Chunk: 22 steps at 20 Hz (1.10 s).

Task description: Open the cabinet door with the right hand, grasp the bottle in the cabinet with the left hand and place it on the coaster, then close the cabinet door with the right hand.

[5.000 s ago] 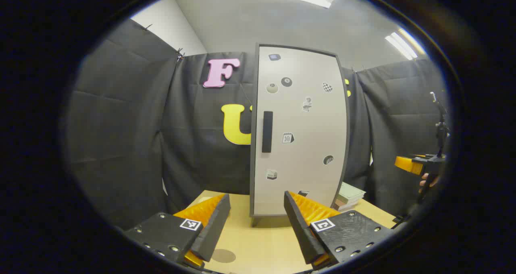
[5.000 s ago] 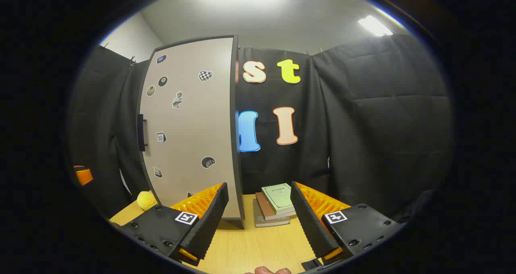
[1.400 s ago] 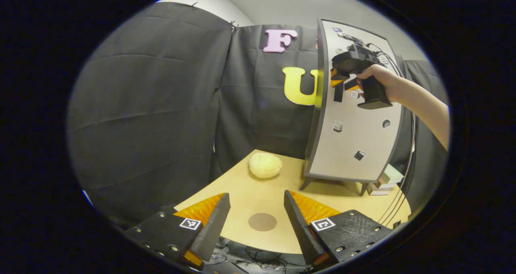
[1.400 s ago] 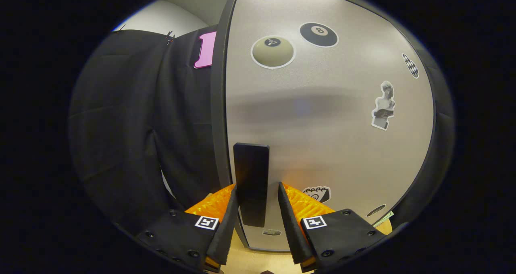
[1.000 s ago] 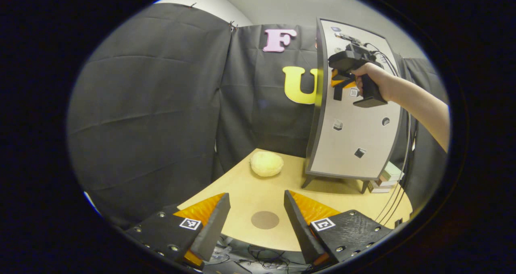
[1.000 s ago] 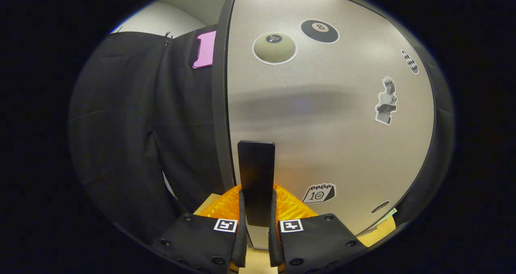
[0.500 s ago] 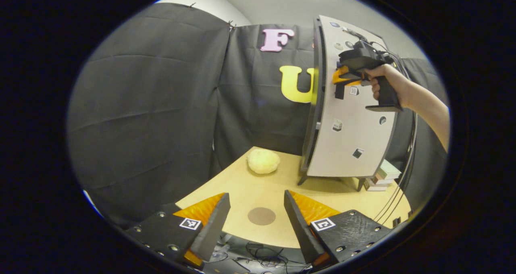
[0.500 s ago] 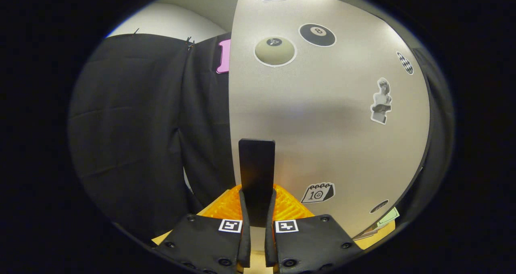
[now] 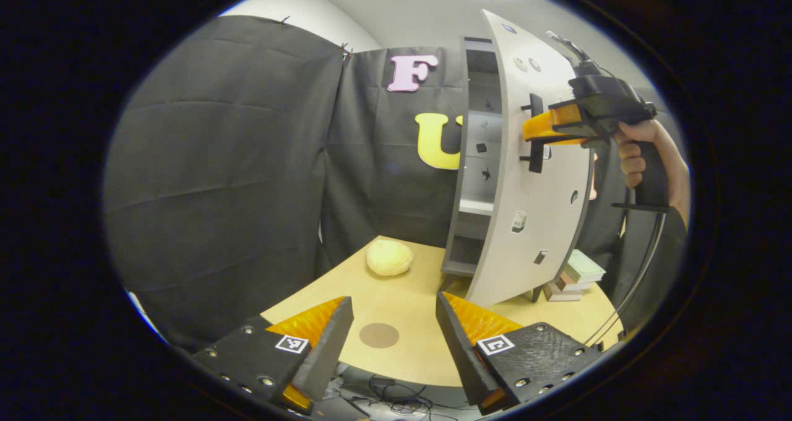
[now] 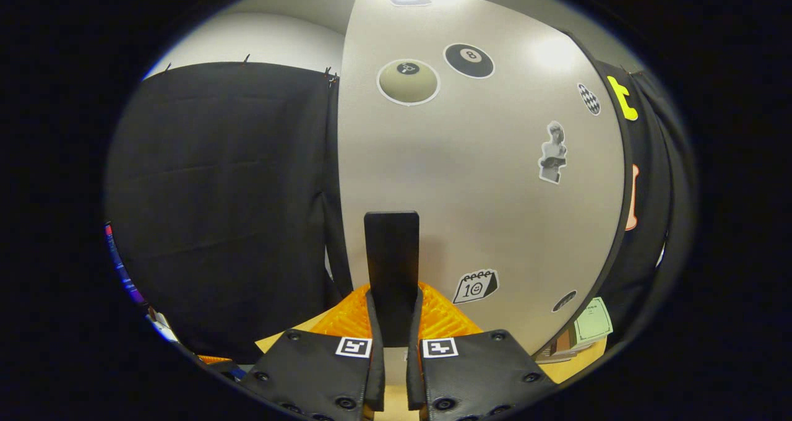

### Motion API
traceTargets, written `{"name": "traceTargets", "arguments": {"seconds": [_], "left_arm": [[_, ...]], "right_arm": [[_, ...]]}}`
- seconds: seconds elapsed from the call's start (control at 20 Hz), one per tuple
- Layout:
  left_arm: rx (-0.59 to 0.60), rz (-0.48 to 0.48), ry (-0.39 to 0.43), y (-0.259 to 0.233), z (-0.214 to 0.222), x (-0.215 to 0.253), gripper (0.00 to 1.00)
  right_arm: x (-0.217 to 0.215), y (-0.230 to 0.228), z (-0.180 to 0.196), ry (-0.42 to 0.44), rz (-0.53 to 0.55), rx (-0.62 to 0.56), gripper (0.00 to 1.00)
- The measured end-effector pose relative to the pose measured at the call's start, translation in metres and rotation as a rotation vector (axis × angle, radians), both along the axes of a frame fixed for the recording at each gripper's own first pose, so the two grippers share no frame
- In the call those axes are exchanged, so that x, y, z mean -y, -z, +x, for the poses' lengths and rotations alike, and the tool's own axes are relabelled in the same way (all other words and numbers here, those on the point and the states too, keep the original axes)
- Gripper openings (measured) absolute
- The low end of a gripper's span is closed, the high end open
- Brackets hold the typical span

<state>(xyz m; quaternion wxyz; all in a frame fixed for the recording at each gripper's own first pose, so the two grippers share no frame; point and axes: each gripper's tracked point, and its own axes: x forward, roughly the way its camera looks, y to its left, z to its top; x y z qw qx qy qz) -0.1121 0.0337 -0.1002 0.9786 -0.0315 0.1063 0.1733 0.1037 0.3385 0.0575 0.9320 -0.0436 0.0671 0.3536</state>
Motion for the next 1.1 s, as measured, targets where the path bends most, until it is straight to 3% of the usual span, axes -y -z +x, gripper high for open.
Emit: {"name": "traceTargets", "arguments": {"seconds": [0.2, 0.65, 0.8, 1.1], "left_arm": [[-0.007, -0.029, 0.003, -0.006, -0.017, 0.036, 0.8], [0.001, 0.01, -0.03, -0.032, -0.033, 0.082, 0.8], [0.003, 0.016, -0.025, -0.037, -0.032, 0.102, 0.8], [0.027, 0.012, 0.023, -0.043, -0.007, 0.143, 0.8]], "right_arm": [[0.018, 0.006, 0.012, -0.037, 0.015, -0.009, 0.14], [0.053, 0.0, 0.034, -0.056, 0.058, -0.021, 0.16], [0.069, 0.001, 0.023, -0.059, 0.058, -0.001, 0.16], [0.086, -0.001, 0.03, 0.027, 0.062, 0.002, 0.15]]}}
